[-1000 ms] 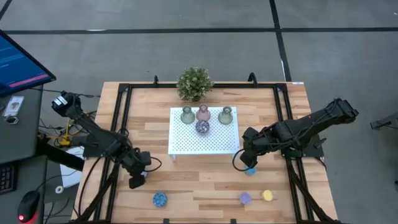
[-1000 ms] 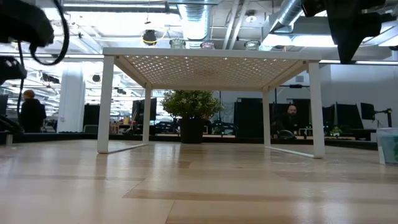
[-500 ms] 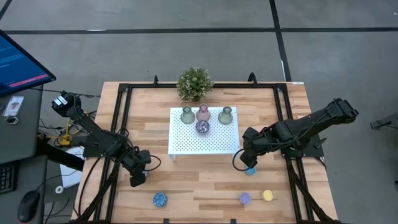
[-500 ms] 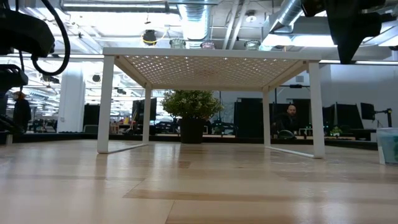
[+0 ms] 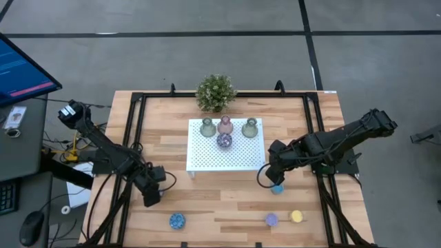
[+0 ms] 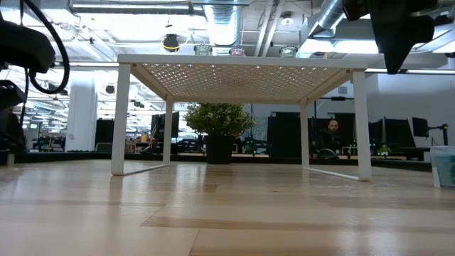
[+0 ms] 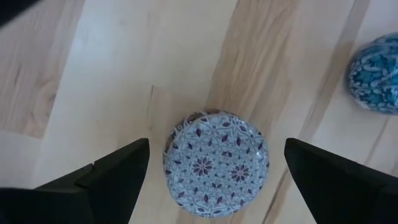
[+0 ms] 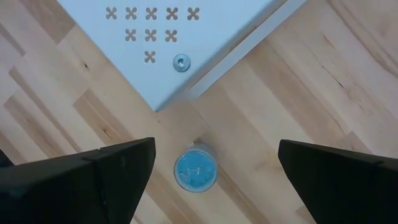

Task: Pick & Place candle stick holders
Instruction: Put the white patterned scented candle on the shelf

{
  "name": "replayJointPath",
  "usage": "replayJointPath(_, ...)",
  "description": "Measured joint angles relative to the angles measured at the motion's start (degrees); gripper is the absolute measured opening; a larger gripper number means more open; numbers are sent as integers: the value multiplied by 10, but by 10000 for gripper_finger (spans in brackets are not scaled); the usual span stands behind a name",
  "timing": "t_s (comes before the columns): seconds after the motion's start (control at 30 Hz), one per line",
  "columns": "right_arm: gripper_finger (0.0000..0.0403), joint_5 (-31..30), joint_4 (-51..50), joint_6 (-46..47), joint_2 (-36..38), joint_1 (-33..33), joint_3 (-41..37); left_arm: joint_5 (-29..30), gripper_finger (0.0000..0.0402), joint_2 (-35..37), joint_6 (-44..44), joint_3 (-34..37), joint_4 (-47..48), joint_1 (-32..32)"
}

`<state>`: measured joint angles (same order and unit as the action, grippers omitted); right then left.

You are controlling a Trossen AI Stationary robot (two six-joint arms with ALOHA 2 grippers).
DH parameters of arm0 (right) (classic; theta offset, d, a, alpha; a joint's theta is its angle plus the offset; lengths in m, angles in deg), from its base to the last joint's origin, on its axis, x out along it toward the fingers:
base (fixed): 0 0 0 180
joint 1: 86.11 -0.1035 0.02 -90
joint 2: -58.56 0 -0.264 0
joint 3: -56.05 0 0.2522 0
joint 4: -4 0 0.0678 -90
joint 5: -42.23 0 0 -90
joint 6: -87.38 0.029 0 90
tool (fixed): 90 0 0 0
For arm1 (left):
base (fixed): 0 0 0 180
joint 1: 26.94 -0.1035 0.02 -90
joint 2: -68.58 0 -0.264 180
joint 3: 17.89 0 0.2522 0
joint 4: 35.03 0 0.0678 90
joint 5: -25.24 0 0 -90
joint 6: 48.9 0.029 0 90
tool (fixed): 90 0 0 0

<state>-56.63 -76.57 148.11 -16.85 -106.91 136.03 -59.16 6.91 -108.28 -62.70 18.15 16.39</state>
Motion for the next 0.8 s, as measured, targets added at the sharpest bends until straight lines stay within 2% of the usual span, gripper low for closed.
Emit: replayJointPath(0.8,331,0,-4,-22,2,0,0,-4,374,-109,-9,0,-33,30)
